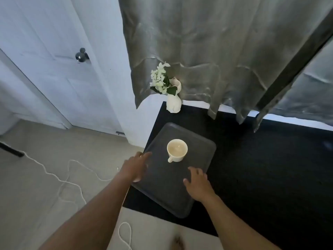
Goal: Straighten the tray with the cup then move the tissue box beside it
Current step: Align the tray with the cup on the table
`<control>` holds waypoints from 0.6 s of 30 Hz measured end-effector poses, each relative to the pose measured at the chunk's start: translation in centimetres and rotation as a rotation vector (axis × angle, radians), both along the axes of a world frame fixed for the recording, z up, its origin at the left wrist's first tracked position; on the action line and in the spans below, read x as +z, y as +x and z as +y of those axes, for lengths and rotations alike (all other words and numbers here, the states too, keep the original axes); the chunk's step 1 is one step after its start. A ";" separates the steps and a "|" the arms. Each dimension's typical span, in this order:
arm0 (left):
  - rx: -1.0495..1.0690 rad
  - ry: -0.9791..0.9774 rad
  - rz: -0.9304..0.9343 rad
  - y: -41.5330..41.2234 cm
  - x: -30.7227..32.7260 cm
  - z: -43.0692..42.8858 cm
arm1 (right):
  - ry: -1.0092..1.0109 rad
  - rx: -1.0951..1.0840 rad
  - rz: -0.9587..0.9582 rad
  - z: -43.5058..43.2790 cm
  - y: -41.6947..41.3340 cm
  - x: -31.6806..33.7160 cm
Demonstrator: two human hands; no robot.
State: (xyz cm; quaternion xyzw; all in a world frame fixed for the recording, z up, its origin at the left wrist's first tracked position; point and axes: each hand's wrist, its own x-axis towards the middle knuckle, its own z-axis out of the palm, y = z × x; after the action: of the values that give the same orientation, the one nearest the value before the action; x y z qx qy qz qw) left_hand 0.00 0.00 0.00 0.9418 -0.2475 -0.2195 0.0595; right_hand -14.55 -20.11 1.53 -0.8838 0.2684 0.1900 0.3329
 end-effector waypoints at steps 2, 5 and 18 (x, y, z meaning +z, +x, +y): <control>0.003 0.008 0.032 0.4 -0.5 -0.1 | -0.053 0.043 0.074 0.1 0.2 -1.0; 0.024 0.056 0.074 0.7 -1.4 -0.1 | -0.078 0.062 0.167 0.3 0.1 -2.2; 0.046 0.171 0.120 1.6 -4.9 -0.5 | -0.169 -0.023 0.224 1.0 -1.1 -4.7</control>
State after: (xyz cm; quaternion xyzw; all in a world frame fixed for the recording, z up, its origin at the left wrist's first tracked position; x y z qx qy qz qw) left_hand 1.59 -0.52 -4.91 0.9340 -0.2024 -0.2943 -0.0012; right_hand -15.68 -19.09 -3.18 -0.8788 0.3291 0.2603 0.2273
